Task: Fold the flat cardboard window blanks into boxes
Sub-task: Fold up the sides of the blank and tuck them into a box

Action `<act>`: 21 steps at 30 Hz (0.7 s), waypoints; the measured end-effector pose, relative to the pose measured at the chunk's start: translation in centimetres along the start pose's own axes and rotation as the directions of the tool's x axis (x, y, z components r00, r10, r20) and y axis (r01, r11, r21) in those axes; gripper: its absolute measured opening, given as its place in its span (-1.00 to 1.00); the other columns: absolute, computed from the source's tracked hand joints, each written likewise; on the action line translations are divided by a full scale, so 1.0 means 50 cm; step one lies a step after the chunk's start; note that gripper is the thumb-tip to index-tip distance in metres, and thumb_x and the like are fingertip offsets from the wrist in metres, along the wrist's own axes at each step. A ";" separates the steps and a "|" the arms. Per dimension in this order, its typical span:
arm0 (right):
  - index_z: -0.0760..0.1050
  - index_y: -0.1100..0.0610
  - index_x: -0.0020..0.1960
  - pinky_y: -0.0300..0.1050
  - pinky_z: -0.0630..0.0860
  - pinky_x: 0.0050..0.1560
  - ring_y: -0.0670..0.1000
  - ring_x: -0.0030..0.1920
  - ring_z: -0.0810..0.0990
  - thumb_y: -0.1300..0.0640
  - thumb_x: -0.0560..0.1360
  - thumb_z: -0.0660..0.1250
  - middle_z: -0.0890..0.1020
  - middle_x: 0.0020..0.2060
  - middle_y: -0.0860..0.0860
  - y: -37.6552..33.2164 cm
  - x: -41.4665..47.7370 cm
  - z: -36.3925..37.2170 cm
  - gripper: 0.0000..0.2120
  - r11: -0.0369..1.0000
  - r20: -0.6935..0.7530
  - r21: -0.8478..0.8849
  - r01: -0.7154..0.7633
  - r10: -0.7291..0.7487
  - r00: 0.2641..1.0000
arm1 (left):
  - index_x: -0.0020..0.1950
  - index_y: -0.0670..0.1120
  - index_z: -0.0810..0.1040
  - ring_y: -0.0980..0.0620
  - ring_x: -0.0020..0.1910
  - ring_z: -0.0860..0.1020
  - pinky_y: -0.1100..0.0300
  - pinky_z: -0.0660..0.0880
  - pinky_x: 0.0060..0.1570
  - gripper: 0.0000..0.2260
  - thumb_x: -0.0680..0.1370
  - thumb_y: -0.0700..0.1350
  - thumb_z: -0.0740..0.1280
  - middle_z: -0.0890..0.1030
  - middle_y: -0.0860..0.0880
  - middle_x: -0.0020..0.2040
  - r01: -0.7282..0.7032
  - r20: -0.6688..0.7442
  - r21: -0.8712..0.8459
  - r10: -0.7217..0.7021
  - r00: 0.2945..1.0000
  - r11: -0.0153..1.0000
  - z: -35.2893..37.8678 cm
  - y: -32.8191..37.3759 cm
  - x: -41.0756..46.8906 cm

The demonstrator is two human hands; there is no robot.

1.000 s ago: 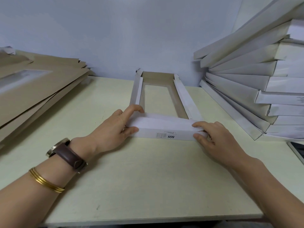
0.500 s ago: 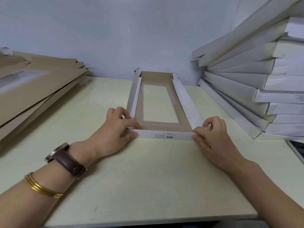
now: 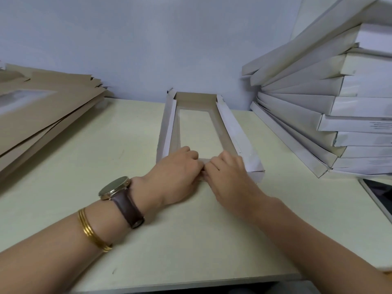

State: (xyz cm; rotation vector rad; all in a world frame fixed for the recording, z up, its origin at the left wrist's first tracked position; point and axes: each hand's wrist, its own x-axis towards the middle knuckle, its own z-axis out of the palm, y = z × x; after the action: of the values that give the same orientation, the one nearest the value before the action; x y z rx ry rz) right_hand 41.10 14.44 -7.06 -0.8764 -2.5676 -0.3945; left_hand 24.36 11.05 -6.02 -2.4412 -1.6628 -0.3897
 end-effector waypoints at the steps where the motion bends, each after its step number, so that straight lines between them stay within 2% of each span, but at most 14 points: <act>1: 0.47 0.16 -0.26 -0.04 0.31 -0.29 0.13 -0.26 0.49 0.34 0.34 0.45 0.51 -0.35 0.03 -0.004 0.006 0.002 -0.82 1.000 -0.018 0.014 0.001 -0.001 1.000 | 0.05 -0.09 0.51 0.03 -0.12 0.27 0.08 0.41 -0.03 -0.79 0.65 -0.05 0.12 0.39 0.01 -0.14 0.019 0.008 -0.006 -0.019 1.000 1.000 0.002 0.003 0.005; 3: 0.47 0.15 -0.28 -0.06 0.25 -0.30 0.11 -0.28 0.48 0.36 0.32 0.47 0.49 -0.39 0.02 -0.003 0.011 0.004 -0.79 1.000 -0.024 0.026 -0.001 0.001 1.000 | 0.04 -0.10 0.51 0.03 -0.12 0.30 0.05 0.43 -0.05 -0.82 0.64 -0.09 0.14 0.40 0.01 -0.15 0.046 0.016 -0.016 -0.046 0.999 0.999 0.003 0.002 0.007; 6: 0.50 0.15 -0.25 -0.05 0.25 -0.26 0.11 -0.25 0.49 0.33 0.43 0.39 0.52 -0.37 0.02 0.008 0.005 0.008 -0.85 0.999 -0.007 0.029 0.023 -0.023 1.000 | 0.01 -0.11 0.53 -0.02 -0.10 0.41 0.09 0.38 -0.14 -0.83 0.63 -0.13 0.15 0.40 0.00 -0.17 0.047 0.002 -0.059 -0.047 0.999 0.997 0.002 -0.006 -0.003; 10: 0.52 0.14 -0.24 -0.02 0.35 -0.22 0.11 -0.23 0.51 0.32 0.44 0.35 0.53 -0.34 0.00 0.033 -0.008 0.007 -0.87 0.999 0.012 -0.008 0.048 -0.048 0.999 | 0.01 -0.08 0.56 0.04 -0.19 0.31 0.16 0.17 -0.29 -0.82 0.60 -0.13 0.17 0.36 0.04 -0.20 0.052 0.007 -0.052 -0.052 0.999 0.997 -0.002 -0.011 -0.010; 13: 0.54 0.15 -0.23 -0.01 0.29 -0.14 0.09 -0.25 0.52 0.25 0.51 0.30 0.54 -0.34 0.00 0.069 -0.028 0.000 -0.85 0.999 -0.020 -0.029 0.039 -0.039 0.999 | 0.04 -0.05 0.56 0.02 -0.17 0.36 0.13 0.28 -0.27 -0.82 0.60 -0.14 0.16 0.42 0.03 -0.15 0.064 0.044 -0.058 -0.061 0.997 0.996 -0.008 -0.020 -0.016; 16: 0.54 0.13 -0.22 -0.03 0.20 -0.13 0.09 -0.24 0.52 0.30 0.48 0.37 0.53 -0.33 -0.02 0.108 -0.056 -0.009 -0.87 0.998 -0.011 -0.067 0.019 -0.020 1.000 | 0.02 -0.04 0.55 -0.02 -0.08 0.47 0.04 0.44 -0.13 -0.82 0.63 -0.09 0.16 0.49 0.01 -0.10 0.085 0.068 -0.090 -0.079 0.995 0.992 -0.014 -0.035 -0.027; 18: 0.54 0.11 -0.17 -0.04 0.17 -0.10 0.09 -0.18 0.51 0.34 0.46 0.38 0.52 -0.29 -0.05 0.136 -0.075 -0.014 -0.85 0.997 0.038 -0.077 -0.005 0.008 0.999 | -0.01 -0.05 0.56 -0.04 -0.07 0.49 0.01 0.46 -0.10 -0.82 0.63 -0.10 0.17 0.50 0.01 -0.10 0.093 0.071 -0.107 -0.085 0.994 0.990 -0.015 -0.046 -0.035; 21: 0.52 0.07 -0.07 -0.08 0.11 -0.07 -0.01 -0.07 0.37 0.46 0.37 0.33 0.48 -0.21 -0.09 0.161 -0.093 -0.015 -0.69 0.997 0.113 -0.067 -0.027 0.034 0.993 | -0.03 -0.08 0.57 -0.06 -0.09 0.49 0.04 0.43 -0.09 -0.80 0.64 -0.08 0.17 0.52 0.00 -0.12 0.075 0.060 -0.124 -0.068 0.996 0.989 -0.015 -0.059 -0.044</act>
State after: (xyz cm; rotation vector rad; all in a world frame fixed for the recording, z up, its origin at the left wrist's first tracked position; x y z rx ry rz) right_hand 49.76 17.86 -7.42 -0.9866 -2.6546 -0.4336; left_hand 20.75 9.98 -6.03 -2.5080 -1.8048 -0.4540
